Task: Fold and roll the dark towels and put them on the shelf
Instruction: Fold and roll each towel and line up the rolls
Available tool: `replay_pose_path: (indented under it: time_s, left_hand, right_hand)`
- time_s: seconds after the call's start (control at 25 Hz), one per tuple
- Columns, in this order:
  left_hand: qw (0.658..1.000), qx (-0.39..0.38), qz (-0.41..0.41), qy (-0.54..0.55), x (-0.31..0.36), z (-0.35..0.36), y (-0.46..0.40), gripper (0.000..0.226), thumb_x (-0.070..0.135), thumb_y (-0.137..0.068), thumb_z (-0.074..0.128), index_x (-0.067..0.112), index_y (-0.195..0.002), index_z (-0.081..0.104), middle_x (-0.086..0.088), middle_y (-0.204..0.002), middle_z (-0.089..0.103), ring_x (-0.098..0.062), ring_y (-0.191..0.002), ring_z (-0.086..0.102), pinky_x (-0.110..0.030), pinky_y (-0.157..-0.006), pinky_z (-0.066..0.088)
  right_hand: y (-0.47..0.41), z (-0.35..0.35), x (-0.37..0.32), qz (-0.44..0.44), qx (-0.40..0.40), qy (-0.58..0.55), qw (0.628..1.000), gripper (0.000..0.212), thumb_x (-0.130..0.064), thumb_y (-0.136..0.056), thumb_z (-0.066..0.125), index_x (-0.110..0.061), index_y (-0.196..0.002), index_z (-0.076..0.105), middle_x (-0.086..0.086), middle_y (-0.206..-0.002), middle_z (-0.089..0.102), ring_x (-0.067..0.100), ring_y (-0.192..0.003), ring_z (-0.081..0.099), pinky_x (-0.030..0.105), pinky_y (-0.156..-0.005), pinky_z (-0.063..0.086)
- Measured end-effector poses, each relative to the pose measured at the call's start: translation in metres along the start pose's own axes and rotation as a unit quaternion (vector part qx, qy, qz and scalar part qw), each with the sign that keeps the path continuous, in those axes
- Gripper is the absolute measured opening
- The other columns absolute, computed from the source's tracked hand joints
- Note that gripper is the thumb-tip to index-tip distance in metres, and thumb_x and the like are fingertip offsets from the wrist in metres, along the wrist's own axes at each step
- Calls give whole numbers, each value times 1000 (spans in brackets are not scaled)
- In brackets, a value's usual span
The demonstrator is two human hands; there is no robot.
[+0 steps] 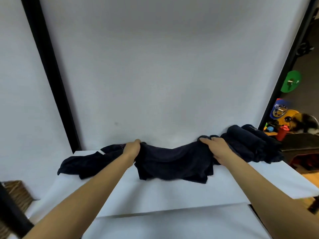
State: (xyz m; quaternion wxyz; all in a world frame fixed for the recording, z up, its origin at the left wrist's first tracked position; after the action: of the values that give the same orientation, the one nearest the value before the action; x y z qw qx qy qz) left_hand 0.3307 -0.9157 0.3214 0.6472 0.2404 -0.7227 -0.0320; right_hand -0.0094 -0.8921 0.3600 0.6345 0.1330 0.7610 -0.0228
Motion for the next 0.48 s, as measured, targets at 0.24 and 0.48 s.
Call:
replay_pose_path:
  time_s: [0.24, 0.48]
  left_hand:
    - [991, -67, 58, -100, -63, 1, 10, 29, 13, -98, 51, 7, -127, 55, -6, -123, 61, -21, -97, 59, -42, -87, 55]
    - [976, -116, 159, -93, -41, -3, 51, 47, -4, -92, 43, 27, -118, 67, -2, -126, 63, -15, -108, 60, -24, -89, 49]
  right_hand:
    - [38, 5, 66, 22, 20, 97, 995, 17, -11, -90, 67, -16, -96, 51, 4, -90, 55, 19, -83, 56, 31, -73, 46]
    - [67, -7, 46, -81, -30, 66, 994, 60, 3, -91, 59, -30, -141, 50, 5, -119, 58, 22, -120, 56, 27, -90, 50]
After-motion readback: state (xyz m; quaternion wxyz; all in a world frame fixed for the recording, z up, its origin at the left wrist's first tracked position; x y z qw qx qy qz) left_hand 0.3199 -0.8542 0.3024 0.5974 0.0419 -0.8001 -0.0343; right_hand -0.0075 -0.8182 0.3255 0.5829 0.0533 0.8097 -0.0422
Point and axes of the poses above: each hand's wrist, its own y-axis away from the middle knuckle, its own z-axis out of the palm, x = y × z, the point moved 4 cm from there along -y, towards the middle knuckle
